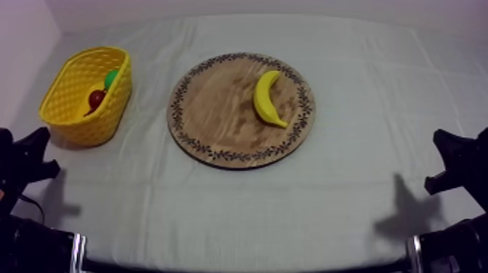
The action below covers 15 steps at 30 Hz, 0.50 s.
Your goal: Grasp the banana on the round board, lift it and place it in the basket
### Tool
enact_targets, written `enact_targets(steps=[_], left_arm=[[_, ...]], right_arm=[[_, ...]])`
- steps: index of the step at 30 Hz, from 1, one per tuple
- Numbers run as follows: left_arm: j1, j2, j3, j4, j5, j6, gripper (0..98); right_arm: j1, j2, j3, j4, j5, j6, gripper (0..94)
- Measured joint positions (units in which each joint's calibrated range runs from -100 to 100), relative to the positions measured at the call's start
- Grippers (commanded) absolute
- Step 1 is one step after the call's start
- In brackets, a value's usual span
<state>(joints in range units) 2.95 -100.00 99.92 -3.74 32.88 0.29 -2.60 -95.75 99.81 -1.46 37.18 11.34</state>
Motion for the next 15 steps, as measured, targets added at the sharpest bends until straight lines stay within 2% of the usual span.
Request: enact_targets(steps=[15], left_arm=[[-0.39, 4.07, -4.21, -0.74, -3.88, 0.68, 0.0]], right_arm=[[0.0, 0.0, 0.0, 0.0, 0.0, 0.0, 0.3]])
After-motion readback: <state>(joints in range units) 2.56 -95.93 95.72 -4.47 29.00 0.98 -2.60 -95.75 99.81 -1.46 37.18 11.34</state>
